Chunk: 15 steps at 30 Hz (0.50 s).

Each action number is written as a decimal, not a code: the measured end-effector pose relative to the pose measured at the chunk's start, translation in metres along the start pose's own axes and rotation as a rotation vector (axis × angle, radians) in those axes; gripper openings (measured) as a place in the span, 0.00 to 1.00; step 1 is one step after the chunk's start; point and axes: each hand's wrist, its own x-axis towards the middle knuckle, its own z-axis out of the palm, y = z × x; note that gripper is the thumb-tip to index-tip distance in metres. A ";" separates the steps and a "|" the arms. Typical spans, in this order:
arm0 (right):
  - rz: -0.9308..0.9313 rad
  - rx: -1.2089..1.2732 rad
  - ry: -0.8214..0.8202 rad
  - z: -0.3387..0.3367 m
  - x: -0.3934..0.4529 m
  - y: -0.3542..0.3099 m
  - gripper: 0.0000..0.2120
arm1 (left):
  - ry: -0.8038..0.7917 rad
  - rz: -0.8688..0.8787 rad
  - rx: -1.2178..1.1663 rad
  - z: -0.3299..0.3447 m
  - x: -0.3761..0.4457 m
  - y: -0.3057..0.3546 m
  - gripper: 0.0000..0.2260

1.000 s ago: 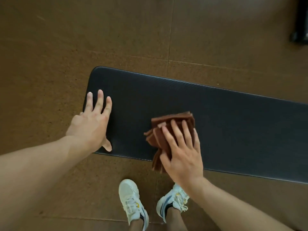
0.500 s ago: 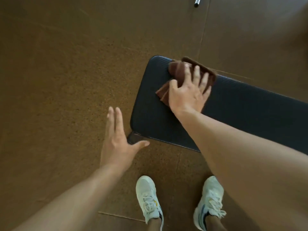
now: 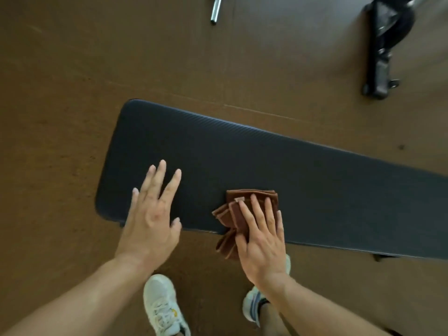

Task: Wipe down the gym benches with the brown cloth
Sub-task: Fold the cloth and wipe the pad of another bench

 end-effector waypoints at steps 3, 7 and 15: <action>0.044 0.027 0.013 -0.028 0.055 0.036 0.31 | -0.150 -0.074 0.048 0.024 0.019 0.052 0.56; 0.205 0.184 0.119 -0.073 0.166 0.038 0.31 | -0.244 -0.163 0.168 0.058 0.024 0.087 0.62; -0.041 0.036 0.085 -0.011 -0.016 0.096 0.35 | -0.343 -0.235 0.190 0.088 0.038 0.146 0.72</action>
